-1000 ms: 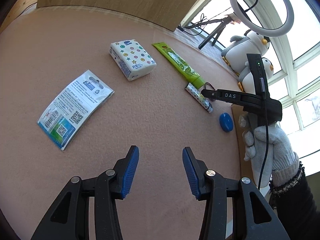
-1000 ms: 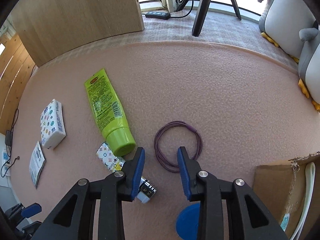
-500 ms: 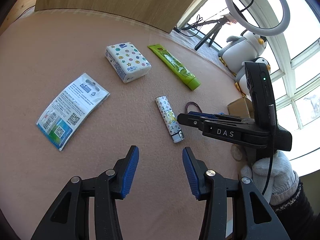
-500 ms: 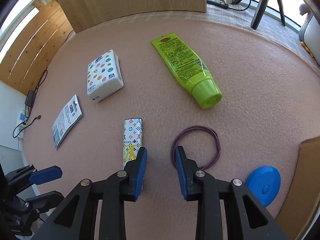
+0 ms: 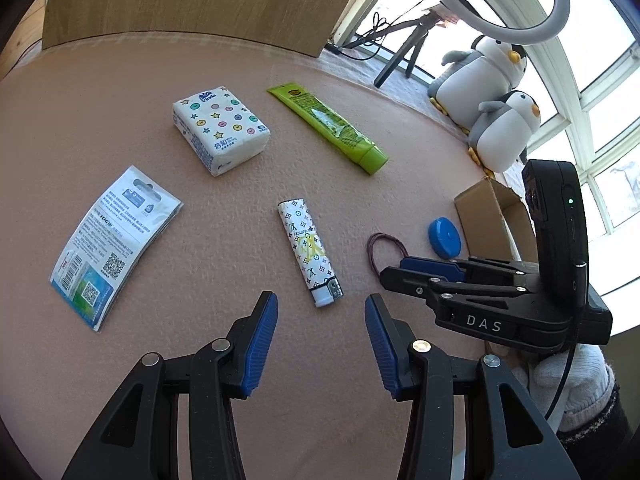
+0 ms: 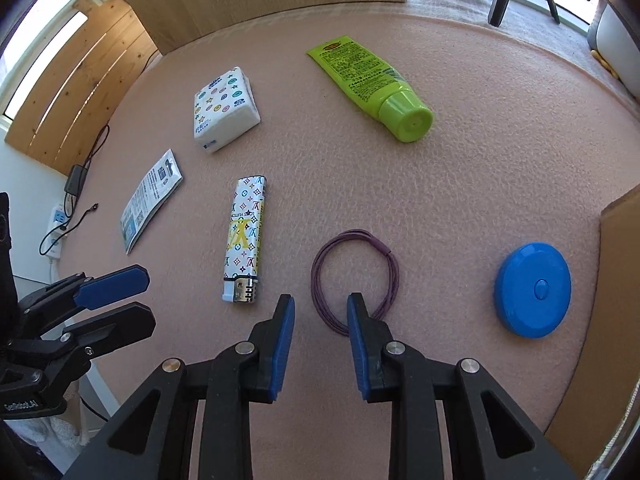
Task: Organize objects
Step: 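Move the right gripper to the purple hair tie and the left to the patterned tube, then grasp the patterned tube with the left gripper while the right grasps the purple hair tie, then lower both items into the box and open both grippers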
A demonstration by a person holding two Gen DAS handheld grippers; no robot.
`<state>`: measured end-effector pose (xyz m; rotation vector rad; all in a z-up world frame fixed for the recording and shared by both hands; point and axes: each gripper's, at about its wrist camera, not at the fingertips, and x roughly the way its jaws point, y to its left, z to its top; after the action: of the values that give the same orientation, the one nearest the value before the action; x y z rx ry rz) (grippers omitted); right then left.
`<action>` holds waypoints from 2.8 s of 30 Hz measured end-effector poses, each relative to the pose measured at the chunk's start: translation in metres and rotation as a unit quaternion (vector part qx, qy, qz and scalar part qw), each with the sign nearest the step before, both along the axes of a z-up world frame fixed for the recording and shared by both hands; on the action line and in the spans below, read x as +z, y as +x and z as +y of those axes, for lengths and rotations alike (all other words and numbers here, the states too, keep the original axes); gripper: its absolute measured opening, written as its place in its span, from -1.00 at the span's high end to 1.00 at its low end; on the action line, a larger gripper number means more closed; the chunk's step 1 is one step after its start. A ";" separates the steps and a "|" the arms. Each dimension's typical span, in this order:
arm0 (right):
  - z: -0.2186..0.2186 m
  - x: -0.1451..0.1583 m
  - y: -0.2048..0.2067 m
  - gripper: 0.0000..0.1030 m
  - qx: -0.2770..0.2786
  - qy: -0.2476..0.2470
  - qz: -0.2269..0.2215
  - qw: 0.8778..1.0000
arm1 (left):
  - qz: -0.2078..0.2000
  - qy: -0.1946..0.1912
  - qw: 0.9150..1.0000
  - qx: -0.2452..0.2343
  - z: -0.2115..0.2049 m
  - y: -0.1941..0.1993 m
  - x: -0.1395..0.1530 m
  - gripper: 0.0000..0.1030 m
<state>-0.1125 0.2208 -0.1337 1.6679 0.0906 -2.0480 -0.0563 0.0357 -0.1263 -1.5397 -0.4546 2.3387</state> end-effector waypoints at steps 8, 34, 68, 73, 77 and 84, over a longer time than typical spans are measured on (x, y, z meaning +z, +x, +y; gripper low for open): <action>0.029 0.012 -0.005 0.14 -0.054 -0.004 0.032 0.998 | -0.009 -0.049 0.998 -0.034 0.029 -0.031 -0.017 0.05; -0.009 -0.004 0.013 0.00 0.053 0.095 0.077 0.991 | 0.013 -0.140 0.988 -0.071 0.037 -0.052 -0.034 0.41; 0.111 0.087 0.048 0.93 -0.142 -0.059 0.136 0.979 | 0.045 -0.022 0.996 -0.071 0.054 -0.006 0.025 0.58; 0.155 0.096 0.059 0.94 -0.190 -0.051 0.152 0.969 | 0.052 -0.009 0.993 -0.107 0.095 -0.005 0.033 0.58; 0.192 0.097 0.069 0.94 -0.229 -0.043 0.154 0.960 | 0.056 0.002 0.988 -0.145 0.135 -0.001 0.039 0.58; 0.244 0.091 0.086 0.94 -0.281 -0.034 0.150 0.947 | 0.061 0.017 0.975 -0.215 0.207 0.007 0.046 0.58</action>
<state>-0.0267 0.4649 -0.0427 1.4347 -0.3946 -2.6793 -0.0494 0.2430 -0.0806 -1.3114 -0.1129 2.0598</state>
